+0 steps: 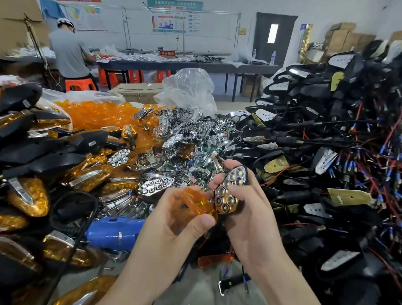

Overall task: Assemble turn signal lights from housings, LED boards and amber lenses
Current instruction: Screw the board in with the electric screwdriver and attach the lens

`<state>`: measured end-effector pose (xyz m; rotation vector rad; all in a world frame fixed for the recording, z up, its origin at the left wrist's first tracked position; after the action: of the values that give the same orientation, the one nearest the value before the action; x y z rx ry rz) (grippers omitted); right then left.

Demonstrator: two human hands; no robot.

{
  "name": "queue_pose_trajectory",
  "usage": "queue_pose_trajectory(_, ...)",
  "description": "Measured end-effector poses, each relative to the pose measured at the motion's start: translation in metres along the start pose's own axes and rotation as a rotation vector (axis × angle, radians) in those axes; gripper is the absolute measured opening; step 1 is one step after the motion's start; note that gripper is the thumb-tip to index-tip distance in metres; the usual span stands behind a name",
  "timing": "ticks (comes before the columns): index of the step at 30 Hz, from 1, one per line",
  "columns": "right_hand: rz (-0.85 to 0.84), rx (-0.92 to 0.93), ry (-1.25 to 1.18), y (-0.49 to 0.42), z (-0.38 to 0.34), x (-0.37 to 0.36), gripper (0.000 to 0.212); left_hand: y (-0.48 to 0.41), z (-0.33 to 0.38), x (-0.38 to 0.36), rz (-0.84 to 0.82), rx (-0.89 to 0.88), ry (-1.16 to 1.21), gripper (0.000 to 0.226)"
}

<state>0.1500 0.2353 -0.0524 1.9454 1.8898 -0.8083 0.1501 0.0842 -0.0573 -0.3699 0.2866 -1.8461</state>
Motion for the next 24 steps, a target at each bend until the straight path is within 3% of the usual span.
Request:
queue_pose_trajectory(16, -0.049, 0.084, 0.354, 0.007, 0.006, -0.007, 0.034, -0.001, 0.001, -0.019, 0.062, -0.012, -0.108, 0.033)
queue_pose_trajectory(24, -0.071, 0.166, 0.510, 0.014, 0.001, -0.021, 0.032, -0.001, 0.000, -0.016, 0.064, -0.011, -0.150, 0.061)
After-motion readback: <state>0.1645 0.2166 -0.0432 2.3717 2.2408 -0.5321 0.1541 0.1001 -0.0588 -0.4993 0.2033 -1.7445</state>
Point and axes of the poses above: each hand's wrist, its own y-axis away from the middle knuckle, its own x-axis out of the back of the hand, z = x × y, the point moved 1 cm from there along -y, towards the middle knuckle, and after that the axes turned 3 degrees about -x, right-handed, at the moved point
